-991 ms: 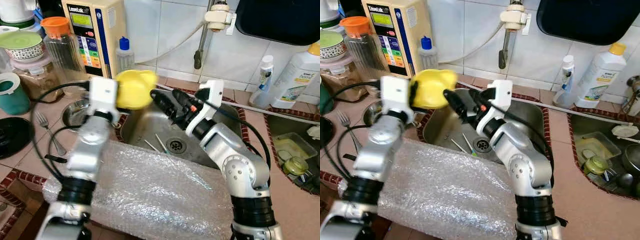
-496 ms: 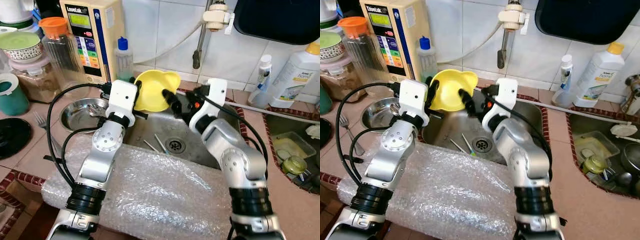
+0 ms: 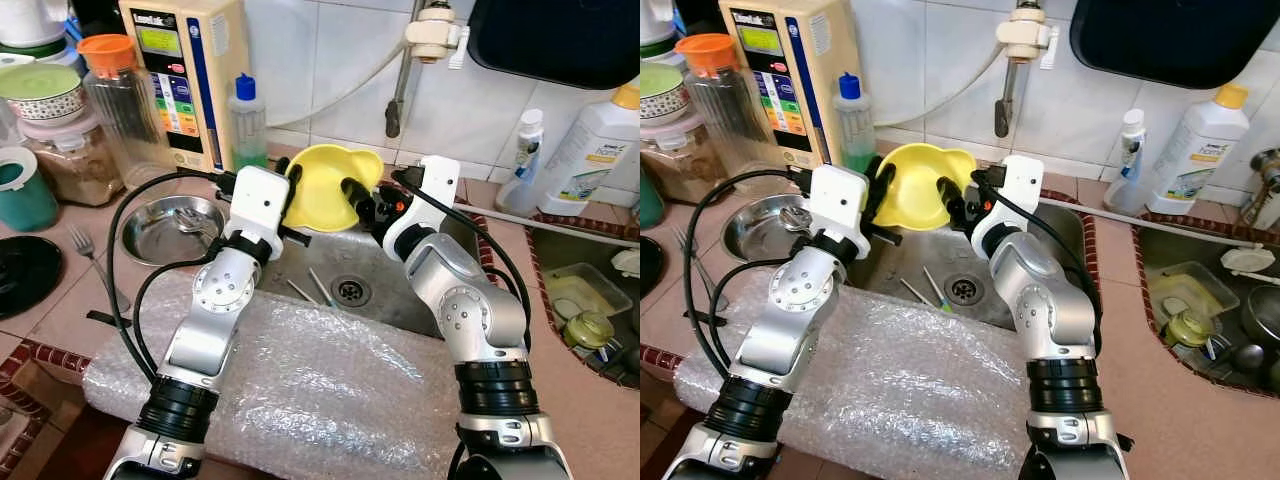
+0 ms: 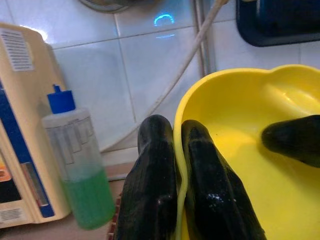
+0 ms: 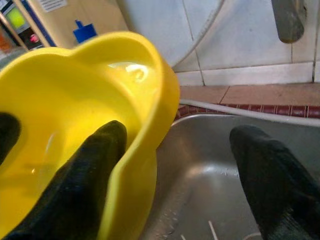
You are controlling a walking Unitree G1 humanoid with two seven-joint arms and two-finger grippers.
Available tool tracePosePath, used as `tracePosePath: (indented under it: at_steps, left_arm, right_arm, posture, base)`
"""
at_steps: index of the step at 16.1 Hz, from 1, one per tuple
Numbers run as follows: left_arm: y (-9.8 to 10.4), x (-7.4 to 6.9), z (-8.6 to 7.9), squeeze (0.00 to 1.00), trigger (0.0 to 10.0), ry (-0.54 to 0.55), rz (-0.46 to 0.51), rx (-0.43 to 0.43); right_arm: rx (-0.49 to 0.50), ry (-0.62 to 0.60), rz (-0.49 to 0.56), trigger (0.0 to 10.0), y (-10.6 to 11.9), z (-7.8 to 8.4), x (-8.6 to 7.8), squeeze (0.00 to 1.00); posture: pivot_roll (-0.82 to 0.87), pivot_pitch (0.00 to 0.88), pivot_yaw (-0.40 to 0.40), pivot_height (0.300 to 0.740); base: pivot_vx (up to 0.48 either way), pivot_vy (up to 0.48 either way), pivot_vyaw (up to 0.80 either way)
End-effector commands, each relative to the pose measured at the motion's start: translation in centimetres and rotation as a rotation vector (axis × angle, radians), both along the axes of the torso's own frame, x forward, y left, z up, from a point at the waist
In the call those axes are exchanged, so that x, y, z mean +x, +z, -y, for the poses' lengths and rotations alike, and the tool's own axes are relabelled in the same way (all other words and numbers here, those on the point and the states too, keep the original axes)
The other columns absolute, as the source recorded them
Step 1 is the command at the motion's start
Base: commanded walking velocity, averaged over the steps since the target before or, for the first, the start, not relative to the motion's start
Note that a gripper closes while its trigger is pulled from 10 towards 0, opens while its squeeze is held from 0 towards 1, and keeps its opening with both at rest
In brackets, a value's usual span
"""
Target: Kitchen organization
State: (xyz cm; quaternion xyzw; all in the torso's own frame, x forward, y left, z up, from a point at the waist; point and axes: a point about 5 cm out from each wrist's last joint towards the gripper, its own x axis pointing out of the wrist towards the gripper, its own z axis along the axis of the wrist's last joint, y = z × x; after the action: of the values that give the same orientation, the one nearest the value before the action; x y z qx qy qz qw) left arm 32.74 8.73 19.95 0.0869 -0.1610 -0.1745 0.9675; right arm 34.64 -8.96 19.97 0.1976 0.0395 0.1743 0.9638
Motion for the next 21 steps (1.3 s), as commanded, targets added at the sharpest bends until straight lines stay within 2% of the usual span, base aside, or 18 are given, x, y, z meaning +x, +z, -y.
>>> tracePosePath:
  at_steps: [1,5,10,11,12,14,15,16,17,21]
  left_arm:
    - [1.2,-0.5,0.7,0.0,2.0,-0.045,0.064,-0.015]
    - [1.2,-0.8,0.9,0.0,2.0,-0.059,0.067,-0.014]
    - [1.1,-0.8,0.8,0.0,2.0,-0.054,0.065,-0.018]
    - [1.1,-0.8,0.8,0.0,2.2,-0.054,0.063,-0.019]
    - [0.8,-0.8,0.7,0.0,2.9,-0.052,0.054,-0.019]
    - [0.5,-0.8,0.5,0.0,3.1,-0.046,0.036,-0.024]
    - [0.3,-0.6,0.2,0.0,4.2,-0.038,0.014,-0.033]
    - [0.1,-0.6,0.2,0.0,6.7,-0.04,-0.001,-0.033]
    - [0.1,-0.6,0.1,0.0,10.0,-0.042,0.0,-0.029]
    - [-0.1,-0.6,0.1,0.0,10.0,-0.05,-0.015,-0.025]
  right_arm:
    - [0.013,-0.018,-0.027,0.0,-0.2,0.1,0.3,0.0]
    - [0.074,0.006,-0.133,0.0,-1.4,-0.3,0.5,0.0]
    - [0.11,0.006,-0.187,0.0,-2.2,-0.1,0.4,0.0]
    - [0.116,0.005,-0.192,0.0,-2.2,-0.1,0.4,0.0]
    - [0.123,0.001,-0.198,0.0,-2.3,0.1,0.4,0.0]
    - [0.125,-0.014,-0.2,0.0,-2.3,0.3,0.5,0.0]
    - [0.123,-0.038,-0.193,0.0,-2.2,0.6,0.6,0.0]
    - [0.119,-0.058,-0.191,0.0,-2.3,0.8,0.8,0.0]
    - [0.116,-0.082,-0.19,0.0,-2.3,1.1,0.9,0.0]
    - [0.085,-0.127,-0.187,0.0,-2.7,1.6,1.2,0.0]
  posture:
    - [0.12,0.0,-0.03,0.74]
    - [0.12,0.0,-0.032,0.74]
    - [0.12,0.0,-0.031,0.74]
    - [0.12,0.0,-0.031,0.74]
    - [0.12,0.0,-0.029,0.74]
    - [0.12,0.0,-0.029,0.74]
    - [0.12,0.0,-0.029,0.74]
    - [0.12,0.0,-0.03,0.74]
    - [0.12,0.0,-0.031,0.74]
    - [0.12,0.0,-0.032,0.74]
  base:
    - [0.0,0.0,0.0]
    - [0.0,0.0,0.0]
    - [0.0,0.0,0.0]
    - [0.0,0.0,0.0]
    - [0.0,0.0,0.0]
    - [0.0,0.0,0.0]
    - [0.0,0.0,0.0]
    - [0.0,0.0,0.0]
    - [0.0,0.0,0.0]
    - [0.0,0.0,0.0]
